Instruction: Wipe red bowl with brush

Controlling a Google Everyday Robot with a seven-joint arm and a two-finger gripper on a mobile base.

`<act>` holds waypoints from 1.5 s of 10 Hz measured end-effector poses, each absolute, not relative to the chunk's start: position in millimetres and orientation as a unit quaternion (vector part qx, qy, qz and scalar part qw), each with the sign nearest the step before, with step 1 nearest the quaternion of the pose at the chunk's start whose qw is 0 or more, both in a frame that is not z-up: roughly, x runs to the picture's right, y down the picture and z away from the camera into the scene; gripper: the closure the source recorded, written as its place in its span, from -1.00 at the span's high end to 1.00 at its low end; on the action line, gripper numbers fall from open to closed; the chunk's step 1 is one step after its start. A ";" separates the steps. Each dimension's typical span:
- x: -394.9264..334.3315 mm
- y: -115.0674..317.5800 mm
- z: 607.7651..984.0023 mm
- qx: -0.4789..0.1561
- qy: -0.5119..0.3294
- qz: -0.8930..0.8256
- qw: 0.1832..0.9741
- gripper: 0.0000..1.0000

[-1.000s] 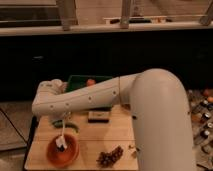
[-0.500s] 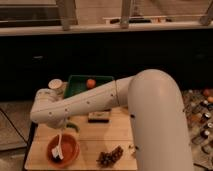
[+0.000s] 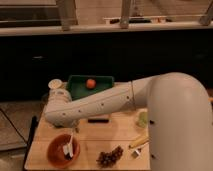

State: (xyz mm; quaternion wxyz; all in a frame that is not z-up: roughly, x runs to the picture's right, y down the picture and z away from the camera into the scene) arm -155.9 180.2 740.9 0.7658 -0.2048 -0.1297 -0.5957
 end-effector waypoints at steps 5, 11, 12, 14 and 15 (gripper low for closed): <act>-206.6 159.0 748.3 -0.169 -0.117 -0.613 0.763 -1.00; -233.9 194.6 727.6 -0.163 -0.154 -0.636 0.739 -1.00; -221.2 198.9 724.7 -0.170 -0.149 -0.630 0.743 -1.00; -182.9 206.0 718.6 -0.186 -0.132 -0.613 0.756 -1.00; -166.2 207.2 716.7 -0.193 -0.122 -0.602 0.765 -1.00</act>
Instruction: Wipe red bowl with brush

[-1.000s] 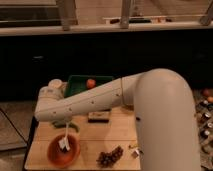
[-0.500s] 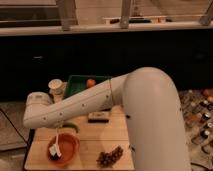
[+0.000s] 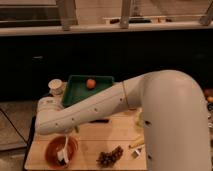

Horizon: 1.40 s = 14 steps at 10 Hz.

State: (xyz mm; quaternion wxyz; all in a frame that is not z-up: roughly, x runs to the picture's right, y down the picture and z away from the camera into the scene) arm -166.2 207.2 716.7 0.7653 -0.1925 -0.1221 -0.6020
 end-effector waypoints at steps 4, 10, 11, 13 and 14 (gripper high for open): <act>-142.7 191.8 715.4 -0.182 -0.079 -0.579 0.791 -1.00; -209.5 165.9 709.5 -0.127 -0.090 -0.601 0.784 -1.00; -215.5 163.4 704.7 -0.117 -0.099 -0.602 0.784 -1.00; -215.0 157.3 694.1 -0.114 -0.101 -0.596 0.788 -1.00; -214.2 152.7 686.3 -0.113 -0.101 -0.590 0.793 -1.00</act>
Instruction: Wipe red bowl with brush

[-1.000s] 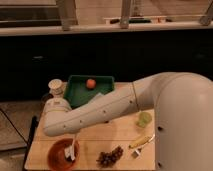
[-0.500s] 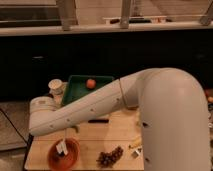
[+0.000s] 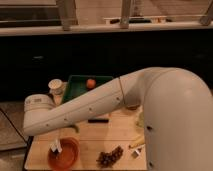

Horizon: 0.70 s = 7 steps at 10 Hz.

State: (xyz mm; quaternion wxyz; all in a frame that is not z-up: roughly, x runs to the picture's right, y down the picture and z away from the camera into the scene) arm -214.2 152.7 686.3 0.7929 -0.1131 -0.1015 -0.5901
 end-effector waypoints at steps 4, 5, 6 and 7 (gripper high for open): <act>-200.1 134.1 660.3 -0.121 -0.088 -0.556 0.817 -1.00; -195.7 130.5 655.2 -0.122 -0.087 -0.547 0.823 -1.00; -189.9 126.5 650.9 -0.123 -0.084 -0.538 0.830 -1.00; -181.1 120.5 644.2 -0.119 -0.085 -0.523 0.840 -1.00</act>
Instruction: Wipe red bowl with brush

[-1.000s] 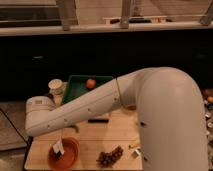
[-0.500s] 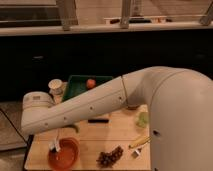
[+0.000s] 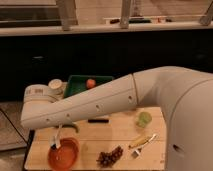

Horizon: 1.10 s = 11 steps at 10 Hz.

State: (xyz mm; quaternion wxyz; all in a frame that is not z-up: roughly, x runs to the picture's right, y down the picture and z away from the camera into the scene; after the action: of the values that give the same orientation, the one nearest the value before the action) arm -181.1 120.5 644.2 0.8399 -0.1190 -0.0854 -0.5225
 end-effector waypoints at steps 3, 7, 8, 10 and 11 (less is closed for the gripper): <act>-162.4 109.5 638.4 -0.114 -0.085 -0.496 0.856 -1.00; -150.4 103.8 639.5 -0.124 -0.096 -0.476 0.865 -1.00; -147.1 102.9 640.2 -0.128 -0.100 -0.471 0.867 -1.00; -147.6 102.7 640.2 -0.129 -0.102 -0.470 0.867 -1.00; -147.6 102.7 640.3 -0.129 -0.102 -0.470 0.867 -1.00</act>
State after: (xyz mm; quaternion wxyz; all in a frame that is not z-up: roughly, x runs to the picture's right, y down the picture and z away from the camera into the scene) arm -147.6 102.7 640.3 0.8675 -0.1289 -0.1020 -0.4695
